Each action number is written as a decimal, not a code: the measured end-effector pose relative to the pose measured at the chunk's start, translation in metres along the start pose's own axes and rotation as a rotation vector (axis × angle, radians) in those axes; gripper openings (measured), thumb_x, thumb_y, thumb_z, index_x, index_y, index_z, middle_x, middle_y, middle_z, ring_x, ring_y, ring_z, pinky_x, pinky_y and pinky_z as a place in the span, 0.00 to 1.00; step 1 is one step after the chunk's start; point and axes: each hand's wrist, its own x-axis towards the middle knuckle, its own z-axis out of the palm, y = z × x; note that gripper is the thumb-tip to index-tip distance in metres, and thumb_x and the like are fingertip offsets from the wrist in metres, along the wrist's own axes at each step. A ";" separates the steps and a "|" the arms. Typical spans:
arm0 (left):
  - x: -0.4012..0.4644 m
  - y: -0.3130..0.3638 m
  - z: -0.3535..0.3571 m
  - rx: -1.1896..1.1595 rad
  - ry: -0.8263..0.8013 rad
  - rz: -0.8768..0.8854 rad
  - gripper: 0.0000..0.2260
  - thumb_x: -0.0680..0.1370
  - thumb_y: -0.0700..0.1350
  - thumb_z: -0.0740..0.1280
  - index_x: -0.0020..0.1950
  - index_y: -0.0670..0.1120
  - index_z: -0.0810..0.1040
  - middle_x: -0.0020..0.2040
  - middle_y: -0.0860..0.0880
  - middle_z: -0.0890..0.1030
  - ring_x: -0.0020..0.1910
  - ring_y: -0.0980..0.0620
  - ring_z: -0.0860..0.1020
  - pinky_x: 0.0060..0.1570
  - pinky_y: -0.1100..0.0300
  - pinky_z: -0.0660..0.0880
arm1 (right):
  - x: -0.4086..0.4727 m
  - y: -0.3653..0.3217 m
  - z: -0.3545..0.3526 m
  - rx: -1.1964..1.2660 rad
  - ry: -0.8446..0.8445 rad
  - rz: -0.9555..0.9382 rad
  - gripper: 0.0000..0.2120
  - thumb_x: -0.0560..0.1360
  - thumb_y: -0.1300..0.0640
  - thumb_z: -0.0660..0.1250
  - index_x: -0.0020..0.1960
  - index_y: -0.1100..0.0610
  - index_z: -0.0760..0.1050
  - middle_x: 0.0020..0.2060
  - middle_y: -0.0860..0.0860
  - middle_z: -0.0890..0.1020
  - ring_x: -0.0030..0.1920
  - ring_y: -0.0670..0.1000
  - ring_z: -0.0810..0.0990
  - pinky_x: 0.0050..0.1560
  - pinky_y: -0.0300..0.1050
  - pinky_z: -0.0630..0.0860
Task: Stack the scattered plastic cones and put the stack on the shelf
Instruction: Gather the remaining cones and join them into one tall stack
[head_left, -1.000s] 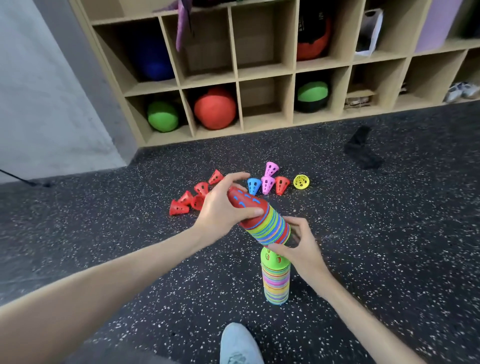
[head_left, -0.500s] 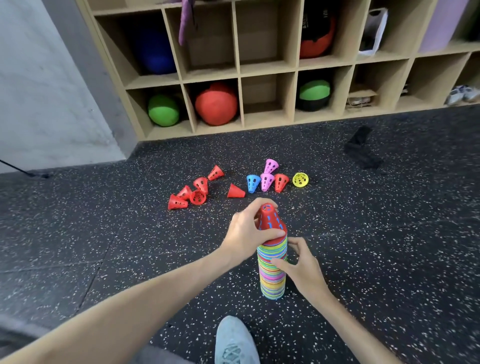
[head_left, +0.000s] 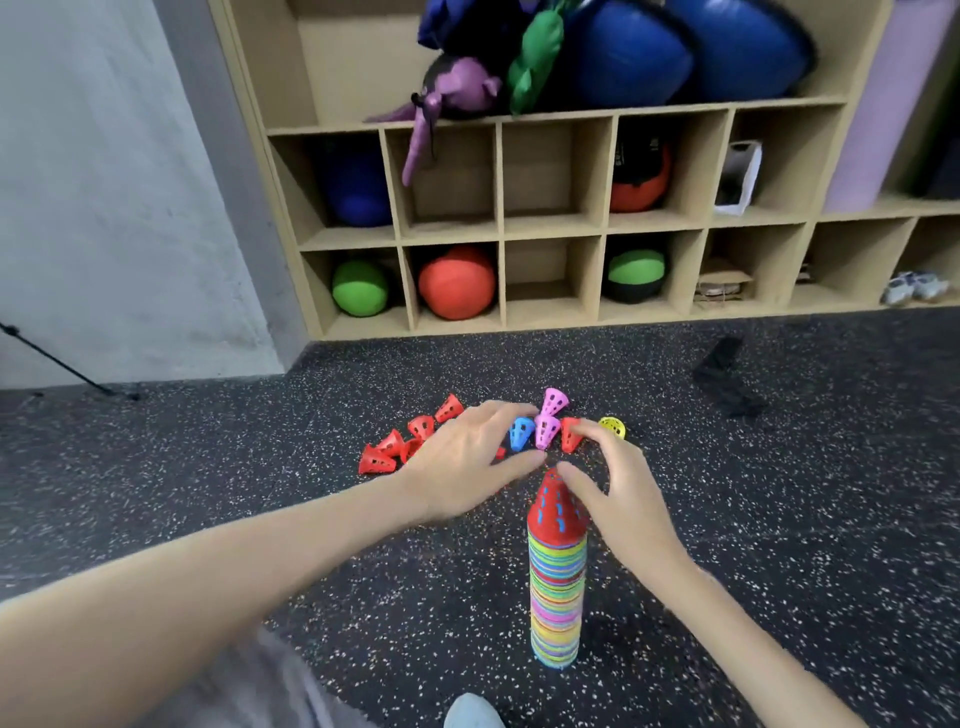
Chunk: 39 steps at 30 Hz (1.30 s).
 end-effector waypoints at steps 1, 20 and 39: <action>-0.001 -0.001 -0.018 0.084 0.016 0.024 0.27 0.82 0.63 0.62 0.78 0.53 0.66 0.75 0.51 0.71 0.72 0.49 0.71 0.72 0.51 0.67 | 0.010 -0.012 -0.002 -0.035 0.006 -0.037 0.21 0.78 0.51 0.70 0.69 0.50 0.73 0.66 0.41 0.74 0.67 0.42 0.69 0.70 0.43 0.65; -0.011 -0.200 -0.063 0.609 -0.230 -0.189 0.28 0.84 0.63 0.57 0.77 0.46 0.64 0.73 0.43 0.70 0.69 0.41 0.71 0.66 0.44 0.70 | 0.171 -0.087 0.187 -0.740 -0.448 -0.360 0.18 0.83 0.53 0.59 0.73 0.52 0.66 0.78 0.53 0.60 0.77 0.56 0.59 0.71 0.55 0.65; 0.054 -0.471 0.202 -0.134 0.056 -0.738 0.33 0.81 0.58 0.67 0.81 0.48 0.58 0.73 0.45 0.70 0.69 0.42 0.71 0.67 0.47 0.71 | 0.274 0.120 0.427 -0.387 -0.754 0.267 0.28 0.81 0.49 0.62 0.79 0.40 0.58 0.52 0.51 0.85 0.50 0.56 0.83 0.52 0.51 0.77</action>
